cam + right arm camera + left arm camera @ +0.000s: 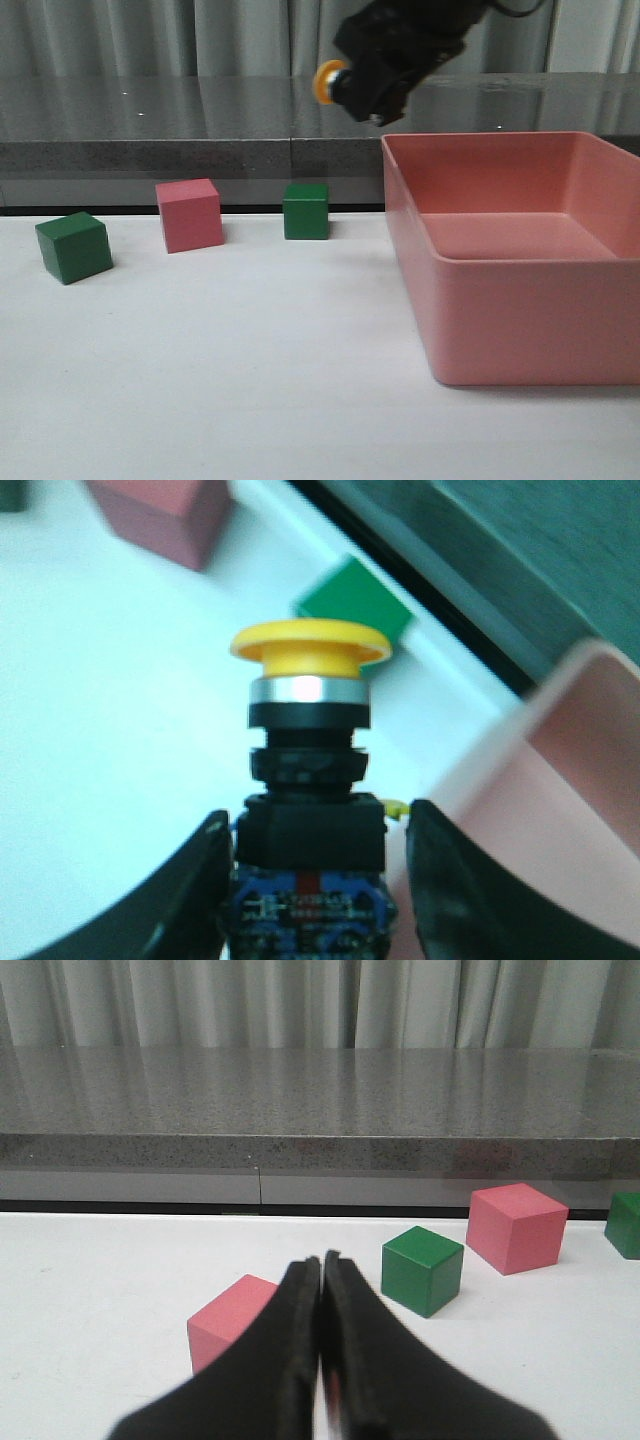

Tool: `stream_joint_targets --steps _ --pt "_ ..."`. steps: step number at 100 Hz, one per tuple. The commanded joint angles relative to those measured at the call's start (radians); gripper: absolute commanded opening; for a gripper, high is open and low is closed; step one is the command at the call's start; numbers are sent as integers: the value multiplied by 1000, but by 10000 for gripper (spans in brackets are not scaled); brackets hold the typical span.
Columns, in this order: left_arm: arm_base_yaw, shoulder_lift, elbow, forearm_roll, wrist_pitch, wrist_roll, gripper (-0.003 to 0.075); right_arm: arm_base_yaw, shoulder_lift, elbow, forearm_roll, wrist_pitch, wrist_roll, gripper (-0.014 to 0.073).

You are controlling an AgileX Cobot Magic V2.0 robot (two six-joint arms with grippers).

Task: Place and stand button with both arms
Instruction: 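Lift the button out of the tray and lower it onto the table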

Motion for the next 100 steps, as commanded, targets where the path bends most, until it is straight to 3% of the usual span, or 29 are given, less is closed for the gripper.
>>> stream_joint_targets --steps 1,13,25,44,64,74,93,97,100 --pt "3 -30 46 -8 -76 -6 -20 53 -13 -50 78 -22 -197 42" --pt "3 -30 46 -8 -76 -6 -20 122 46 -50 187 -15 -436 42" --pt "3 -30 46 -8 -76 -6 -20 174 116 -50 270 -9 -570 42" --pt "3 -30 46 -8 -76 -6 -20 228 214 -50 284 -23 -667 42" --pt "3 -30 46 -8 -76 -6 -20 239 279 -50 284 -27 -673 61" --pt "3 -30 46 -8 -76 -6 -20 239 281 -50 284 -32 -673 160" --pt "3 -30 46 -8 -76 -6 -20 239 280 -50 284 -64 -672 599" --pt "3 -30 46 -8 -76 -6 -20 239 278 -50 284 -77 -672 661" --pt "3 -30 46 -8 -76 -6 -20 239 276 -50 284 -84 -672 654"
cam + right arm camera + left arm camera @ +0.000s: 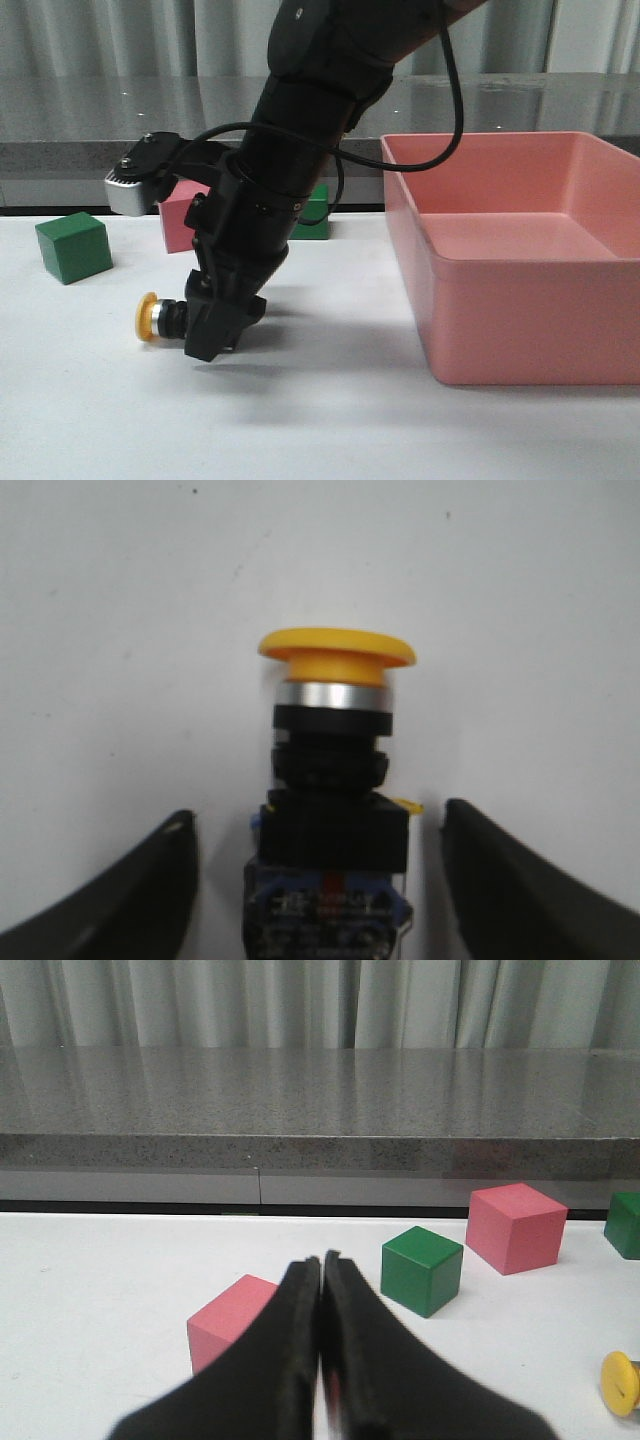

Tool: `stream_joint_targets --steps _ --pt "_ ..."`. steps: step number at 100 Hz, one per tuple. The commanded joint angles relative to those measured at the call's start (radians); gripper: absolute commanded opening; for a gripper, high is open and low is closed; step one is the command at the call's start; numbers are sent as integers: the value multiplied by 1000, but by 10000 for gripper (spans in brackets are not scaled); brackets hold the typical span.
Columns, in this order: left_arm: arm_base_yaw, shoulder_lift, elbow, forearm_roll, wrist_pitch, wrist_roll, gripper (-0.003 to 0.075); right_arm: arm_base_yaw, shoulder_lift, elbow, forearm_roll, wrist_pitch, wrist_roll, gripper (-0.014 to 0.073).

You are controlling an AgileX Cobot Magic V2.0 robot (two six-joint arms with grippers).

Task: Place and stand button with both arms
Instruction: 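Lift the button out of the tray and lower it onto the table, then release the button lying on its side and raise the right gripper away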

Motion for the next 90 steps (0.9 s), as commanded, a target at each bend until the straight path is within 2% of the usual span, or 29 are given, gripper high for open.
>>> stream_joint_targets --steps 1,18,35,52,67,74,90 --pt "3 -30 46 -8 -76 -6 -20 -1 -68 -29 28 -47 -8 651" --pt "3 -30 46 -8 -76 -6 -20 -2 -129 -30 28 -60 9 633" --pt "3 -30 46 -8 -76 -6 -20 -26 -256 -30 28 -57 141 631" --pt "3 -30 46 -8 -76 -6 -20 -110 -383 -29 28 -36 322 631" --pt "3 -30 46 -8 -76 -6 -20 -221 -471 -25 16 47 432 624" --pt "3 -30 46 -8 -77 -6 -20 -282 -501 -25 -2 101 491 576" --pt "3 -30 46 -8 -104 -6 -20 -434 -547 -24 -48 221 587 405"
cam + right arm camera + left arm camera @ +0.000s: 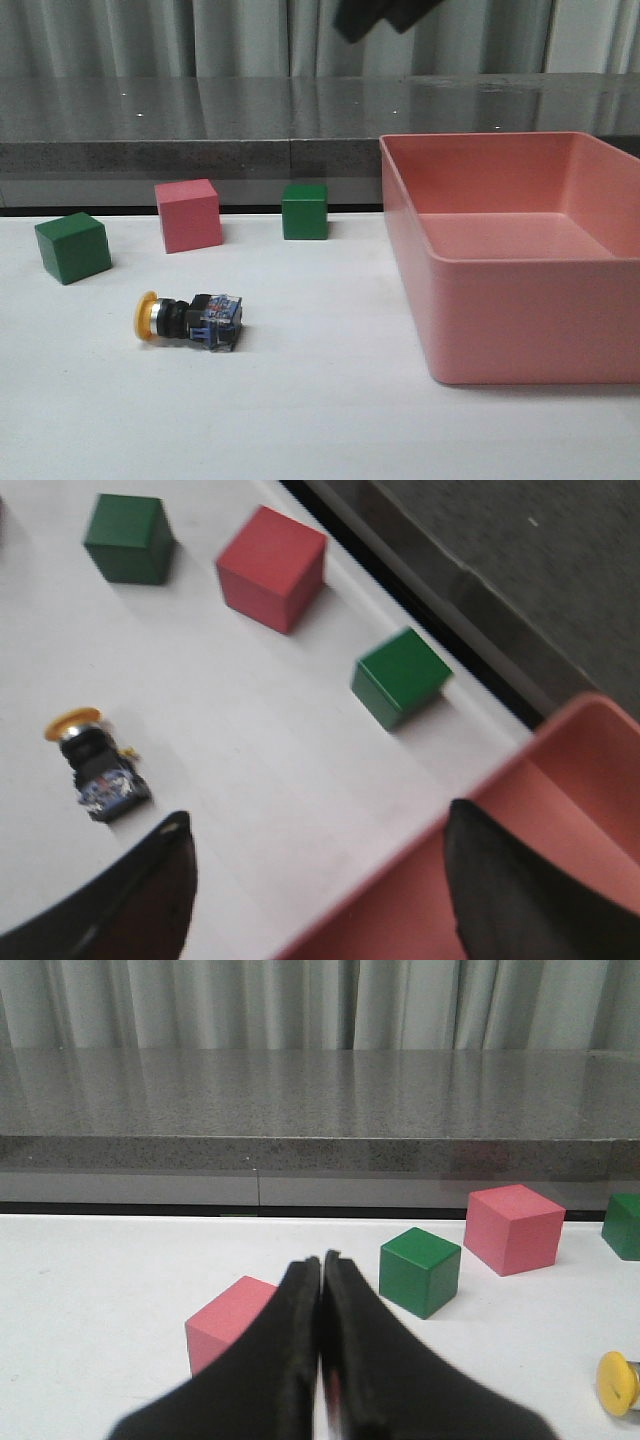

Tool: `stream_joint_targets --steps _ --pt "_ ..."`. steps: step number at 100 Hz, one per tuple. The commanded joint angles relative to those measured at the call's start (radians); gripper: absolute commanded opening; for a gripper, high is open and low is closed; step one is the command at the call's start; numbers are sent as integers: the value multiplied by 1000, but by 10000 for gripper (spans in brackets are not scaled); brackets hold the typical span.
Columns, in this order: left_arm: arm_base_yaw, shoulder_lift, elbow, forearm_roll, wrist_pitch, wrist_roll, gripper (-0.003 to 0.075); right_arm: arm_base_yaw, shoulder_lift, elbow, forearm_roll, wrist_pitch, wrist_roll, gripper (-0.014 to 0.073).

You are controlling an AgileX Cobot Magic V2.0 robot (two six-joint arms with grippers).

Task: Place and stand button with both arms
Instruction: 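Release the button lying on its side and raise the right gripper away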

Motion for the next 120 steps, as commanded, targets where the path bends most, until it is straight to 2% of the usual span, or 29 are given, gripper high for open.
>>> stream_joint_targets --steps 1,8,21,41,47,54,68,80,87,104,111,120 --pt "3 -30 46 -8 -108 -6 -20 -75 -73 -23 -4 27 48 394" --pt "3 -30 46 -8 -125 -6 -20 -140 -98 -7 -4 42 56 365" --pt "3 -30 46 -8 -171 -6 -20 -259 -173 75 -4 9 76 362" --pt "3 -30 46 -8 -193 -6 -20 -414 -370 346 -4 -143 145 357" --pt "3 -30 46 -8 -194 -6 -20 -428 -442 441 -4 -210 145 351" --pt "3 -30 46 -8 -194 -6 -20 -429 -538 563 -4 -287 145 293" --pt "3 -30 46 -8 -194 -6 -20 -429 -723 773 9 -407 145 85" --pt "3 -30 46 -9 -198 -6 -20 -429 -850 889 14 -436 145 -78" --pt "3 -30 46 -36 -198 -6 -20 -429 -912 927 15 -431 145 -64" --pt "3 -30 32 -247 -168 -6 -20 -429 -1033 955 15 -380 144 -69" --pt "3 -22 -17 -296 -87 -6 -20 -429 -1057 955 15 -367 144 -69" --pt "3 25 -126 -277 62 -1 -20 -429 -1063 955 15 -365 144 -69"
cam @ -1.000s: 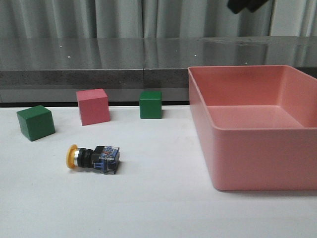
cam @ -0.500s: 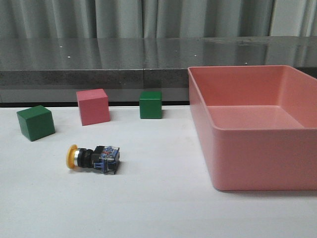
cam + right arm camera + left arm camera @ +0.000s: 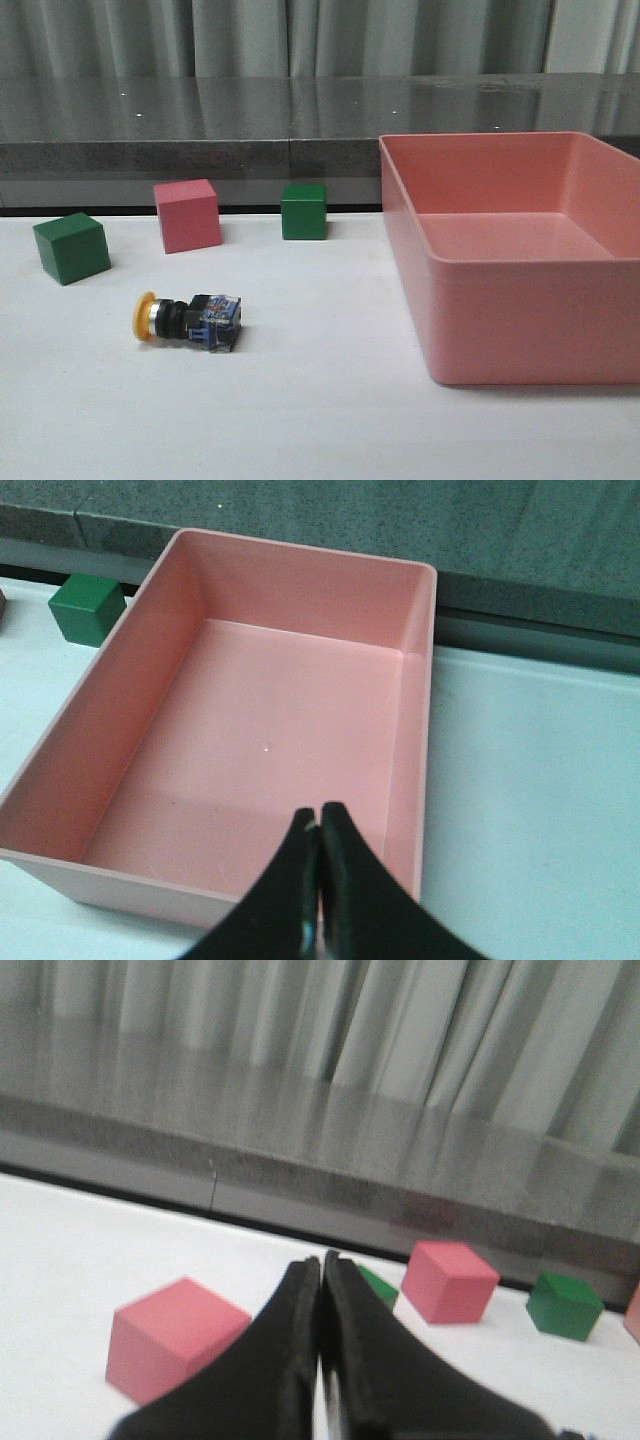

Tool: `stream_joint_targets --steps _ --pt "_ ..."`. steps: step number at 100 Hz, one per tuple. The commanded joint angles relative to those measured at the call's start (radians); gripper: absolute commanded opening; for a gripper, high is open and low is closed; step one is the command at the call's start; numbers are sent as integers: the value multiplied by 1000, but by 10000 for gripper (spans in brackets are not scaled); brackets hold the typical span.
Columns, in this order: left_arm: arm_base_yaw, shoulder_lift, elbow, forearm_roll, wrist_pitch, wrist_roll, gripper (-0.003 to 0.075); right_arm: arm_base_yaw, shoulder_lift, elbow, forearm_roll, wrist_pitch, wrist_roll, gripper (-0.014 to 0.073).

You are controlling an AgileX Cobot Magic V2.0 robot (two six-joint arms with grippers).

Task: Place and stand button with both arms
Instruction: 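Release the button lying on its side and raise the right gripper away, then move the left gripper down to the button and close around its body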

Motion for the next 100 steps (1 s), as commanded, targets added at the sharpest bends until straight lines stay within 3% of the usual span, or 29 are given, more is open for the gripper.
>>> stream_joint_targets --steps 1,20,48,58,81,91,100 --pt "3 37 -114 -9 60 3 -20 -5 -6 -22 17 -53 0 -69" --pt "3 319 -410 78 259 105 -20 -5 -6 -18 17 -45 0 -69" --pt "-32 844 -789 -39 509 597 -19 -5 -6 -18 17 -45 0 -69" --pt "-42 985 -879 -159 546 772 -18 -5 -6 -18 17 -44 0 -69" --pt "-42 1239 -991 -599 642 1451 7 -5 -6 -18 17 -37 0 -69" --pt "-42 1328 -1004 -751 699 1684 85 -5 -6 -18 17 -36 0 -69" --pt "-42 1393 -1004 -857 758 1897 236 -5 -6 -18 17 -36 0 -69"
